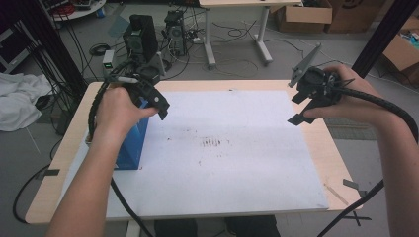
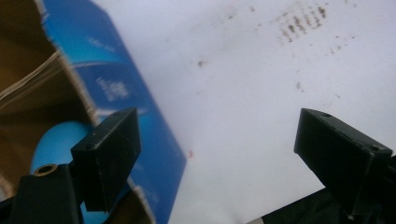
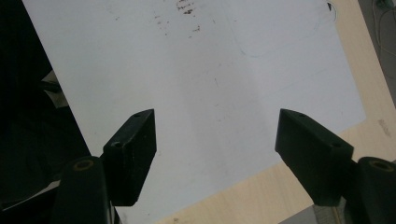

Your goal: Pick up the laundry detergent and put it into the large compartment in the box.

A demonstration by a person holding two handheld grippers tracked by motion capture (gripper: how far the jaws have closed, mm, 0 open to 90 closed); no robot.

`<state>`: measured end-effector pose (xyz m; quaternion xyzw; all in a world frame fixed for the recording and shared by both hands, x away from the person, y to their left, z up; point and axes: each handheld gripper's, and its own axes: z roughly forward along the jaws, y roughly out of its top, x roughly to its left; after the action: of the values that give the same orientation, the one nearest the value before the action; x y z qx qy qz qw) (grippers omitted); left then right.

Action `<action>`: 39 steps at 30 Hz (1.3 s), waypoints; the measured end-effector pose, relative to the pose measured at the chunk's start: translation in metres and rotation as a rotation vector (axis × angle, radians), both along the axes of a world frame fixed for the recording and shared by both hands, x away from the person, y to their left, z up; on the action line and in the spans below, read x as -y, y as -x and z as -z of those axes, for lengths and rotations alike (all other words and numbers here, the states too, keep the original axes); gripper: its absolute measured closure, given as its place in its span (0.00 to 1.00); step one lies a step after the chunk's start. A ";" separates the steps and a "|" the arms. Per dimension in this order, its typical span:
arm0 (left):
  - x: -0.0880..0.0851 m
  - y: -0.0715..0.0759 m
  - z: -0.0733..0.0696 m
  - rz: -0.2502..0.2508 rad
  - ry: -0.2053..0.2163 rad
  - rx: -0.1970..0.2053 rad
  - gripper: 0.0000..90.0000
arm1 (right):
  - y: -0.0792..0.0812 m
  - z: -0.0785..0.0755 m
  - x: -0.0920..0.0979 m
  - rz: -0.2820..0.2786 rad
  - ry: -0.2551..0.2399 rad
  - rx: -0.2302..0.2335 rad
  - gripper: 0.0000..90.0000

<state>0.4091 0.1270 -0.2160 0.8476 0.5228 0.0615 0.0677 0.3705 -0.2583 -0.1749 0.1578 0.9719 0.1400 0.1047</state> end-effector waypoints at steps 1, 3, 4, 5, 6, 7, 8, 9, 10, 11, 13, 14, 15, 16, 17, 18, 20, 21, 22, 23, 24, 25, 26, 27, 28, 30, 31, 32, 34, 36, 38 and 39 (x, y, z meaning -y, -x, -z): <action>0.006 0.000 0.003 0.015 -0.004 0.000 0.17 | 0.000 0.000 0.000 0.000 -0.001 0.000 0.32; 0.013 -0.001 0.007 0.039 -0.009 -0.006 0.17 | -0.001 0.001 0.000 0.002 0.001 -0.002 0.32; 0.019 -0.002 0.010 0.053 -0.006 -0.011 0.17 | -0.001 0.002 -0.001 0.000 0.004 -0.003 0.32; 0.022 -0.002 0.012 0.061 -0.004 -0.011 0.17 | -0.002 0.002 -0.001 0.000 0.005 -0.005 0.32; 0.026 -0.003 0.014 0.074 -0.005 -0.007 0.17 | -0.002 0.002 -0.001 0.000 0.005 -0.005 0.32; 0.030 -0.004 0.016 0.090 -0.007 -0.004 0.17 | -0.002 0.002 -0.001 0.000 0.005 -0.005 0.32; 0.034 -0.004 0.018 0.095 0.002 -0.004 0.17 | -0.003 0.002 -0.002 -0.001 0.005 -0.005 0.32; 0.038 -0.004 0.020 0.104 0.007 -0.002 0.17 | -0.003 0.002 -0.002 0.000 0.005 -0.005 0.32; 0.042 -0.005 0.023 0.123 0.011 -0.005 0.17 | -0.004 0.002 -0.002 -0.001 0.003 -0.006 0.32; 0.045 -0.005 0.025 0.131 0.011 -0.007 0.17 | -0.004 0.003 -0.001 0.001 0.003 -0.009 0.32; 0.052 -0.006 0.028 0.152 0.005 -0.014 0.17 | -0.005 0.003 -0.001 0.004 0.008 -0.012 0.32; 0.056 -0.007 0.029 0.163 0.007 -0.014 0.17 | -0.006 0.003 -0.001 0.005 0.007 -0.011 0.32; 0.060 -0.007 0.030 0.176 0.013 -0.014 0.17 | -0.006 0.003 -0.001 0.006 0.006 -0.011 0.32; 0.062 -0.006 0.031 0.184 0.016 -0.011 0.17 | -0.006 0.004 -0.001 0.006 0.007 -0.012 0.32; 0.066 -0.006 0.032 0.198 0.020 -0.013 0.17 | -0.006 0.004 -0.001 0.007 0.008 -0.012 0.32; 0.068 -0.006 0.032 0.202 0.021 -0.015 0.17 | -0.007 0.004 -0.001 0.007 0.010 -0.013 0.32; 0.074 -0.006 0.033 0.223 0.016 -0.011 0.17 | -0.007 0.005 0.000 0.008 0.012 -0.015 0.32; 0.076 -0.006 0.033 0.222 0.022 -0.008 0.17 | -0.007 0.005 0.000 0.011 0.013 -0.014 0.32; 0.078 -0.005 0.034 0.231 0.025 -0.007 0.17 | -0.007 0.005 0.000 0.015 0.013 -0.016 0.32; 0.080 -0.005 0.034 0.239 0.026 -0.007 0.17 | -0.007 0.005 0.000 0.014 0.011 -0.016 0.32; 0.082 -0.005 0.035 0.245 0.025 -0.009 0.17 | -0.008 0.005 0.000 0.010 0.011 -0.015 0.32; 0.083 -0.005 0.035 0.253 0.023 -0.005 0.18 | -0.008 0.005 0.000 0.010 0.013 -0.015 0.32; 0.085 -0.005 0.036 0.258 0.021 -0.006 0.18 | -0.008 0.006 0.000 0.010 0.013 -0.016 0.32; 0.086 -0.005 0.036 0.257 0.023 -0.008 0.18 | -0.008 0.006 0.001 0.010 0.012 -0.016 0.32; 0.086 -0.005 0.036 0.264 0.024 -0.009 0.18 | -0.008 0.006 0.001 0.009 0.011 -0.016 0.32; 0.087 -0.005 0.037 0.265 0.021 -0.011 0.18 | -0.008 0.006 0.001 0.010 0.010 -0.016 0.32; 0.087 -0.006 0.037 0.266 0.021 -0.010 0.18 | -0.008 0.007 0.001 0.010 0.010 -0.018 0.32; 0.087 -0.006 0.037 0.266 0.022 -0.012 0.18 | -0.008 0.007 0.001 0.015 0.014 -0.020 0.32; 0.087 -0.006 0.038 0.267 0.022 -0.014 0.18 | -0.009 0.008 0.001 0.012 0.012 -0.019 0.32; 0.087 -0.006 0.039 0.276 0.023 -0.026 0.18 | -0.009 0.008 0.001 0.018 0.014 -0.019 0.32; 0.087 -0.005 0.040 0.275 0.017 -0.022 0.18 | -0.009 0.008 0.002 0.021 0.014 -0.021 0.32; 0.087 -0.005 0.040 0.276 0.019 -0.023 0.18 | -0.009 0.008 0.002 0.021 0.015 -0.021 0.32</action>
<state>0.4145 0.0399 -0.2557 0.9115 0.4023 0.0370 0.0775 0.3793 -0.2603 -0.1830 0.1686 0.9722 0.1300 0.0973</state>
